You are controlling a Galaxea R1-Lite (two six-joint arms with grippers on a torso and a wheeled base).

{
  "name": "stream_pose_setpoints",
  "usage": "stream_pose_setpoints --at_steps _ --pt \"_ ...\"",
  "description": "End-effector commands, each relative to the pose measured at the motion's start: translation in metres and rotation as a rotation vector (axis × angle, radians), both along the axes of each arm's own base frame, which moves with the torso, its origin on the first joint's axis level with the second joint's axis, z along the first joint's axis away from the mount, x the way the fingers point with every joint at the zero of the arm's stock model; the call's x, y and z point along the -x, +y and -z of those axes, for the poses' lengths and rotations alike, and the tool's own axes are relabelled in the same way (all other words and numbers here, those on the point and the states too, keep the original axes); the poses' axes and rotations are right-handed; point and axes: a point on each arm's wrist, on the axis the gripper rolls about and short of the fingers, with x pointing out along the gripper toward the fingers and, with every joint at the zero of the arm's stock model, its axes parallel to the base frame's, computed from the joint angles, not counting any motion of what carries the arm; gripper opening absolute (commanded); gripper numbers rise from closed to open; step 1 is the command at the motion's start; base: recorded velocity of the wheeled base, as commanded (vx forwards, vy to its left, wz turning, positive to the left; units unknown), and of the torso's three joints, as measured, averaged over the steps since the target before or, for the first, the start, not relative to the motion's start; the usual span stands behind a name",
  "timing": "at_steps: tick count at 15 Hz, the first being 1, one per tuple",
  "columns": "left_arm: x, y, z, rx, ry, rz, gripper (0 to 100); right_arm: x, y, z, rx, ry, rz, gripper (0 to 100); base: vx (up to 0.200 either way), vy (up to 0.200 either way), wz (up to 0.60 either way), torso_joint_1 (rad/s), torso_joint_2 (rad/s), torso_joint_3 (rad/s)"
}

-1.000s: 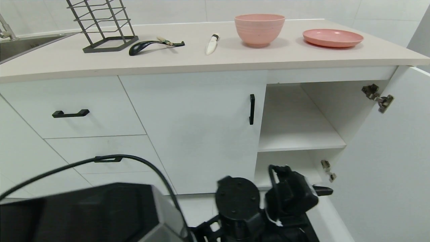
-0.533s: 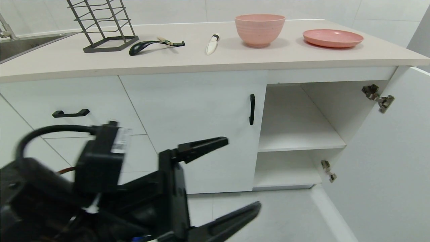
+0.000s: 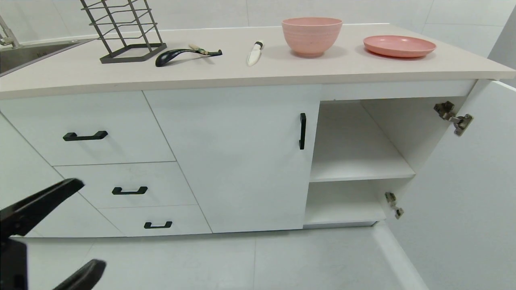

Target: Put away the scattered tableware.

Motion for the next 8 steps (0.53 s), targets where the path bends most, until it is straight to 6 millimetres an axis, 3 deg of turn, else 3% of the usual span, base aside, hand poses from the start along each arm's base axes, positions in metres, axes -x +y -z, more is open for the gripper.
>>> stream_pose_setpoints --at_steps 1,2,4,5,7,8 --pt "0.058 0.023 0.009 0.026 -0.100 -0.163 100 0.038 -0.006 0.030 -0.011 -0.018 0.003 100 0.000 0.000 0.00 0.000 0.00 0.000" --pt "0.078 0.026 0.013 0.023 -0.096 -0.215 100 0.042 -0.008 0.044 -0.030 0.055 0.062 100 0.000 0.000 0.00 0.000 0.00 0.000" --pt "0.096 0.028 0.022 0.015 -0.066 -0.239 100 0.040 -0.008 0.044 -0.072 0.097 0.110 100 0.000 0.000 0.00 0.000 0.00 0.000" --pt "0.102 0.028 0.044 -0.005 0.020 -0.259 100 0.037 -0.010 0.047 -0.158 0.194 0.198 100 0.000 0.000 0.00 0.000 0.00 0.000" --pt "0.088 0.028 0.079 -0.037 0.156 -0.307 100 0.032 -0.014 0.059 -0.247 0.352 0.381 100 0.000 0.000 0.00 0.000 0.00 0.000" --pt "0.087 0.027 0.086 -0.054 0.223 -0.355 100 0.031 -0.014 0.065 -0.254 0.412 0.447 100 0.000 0.000 0.00 0.000 0.00 0.000"
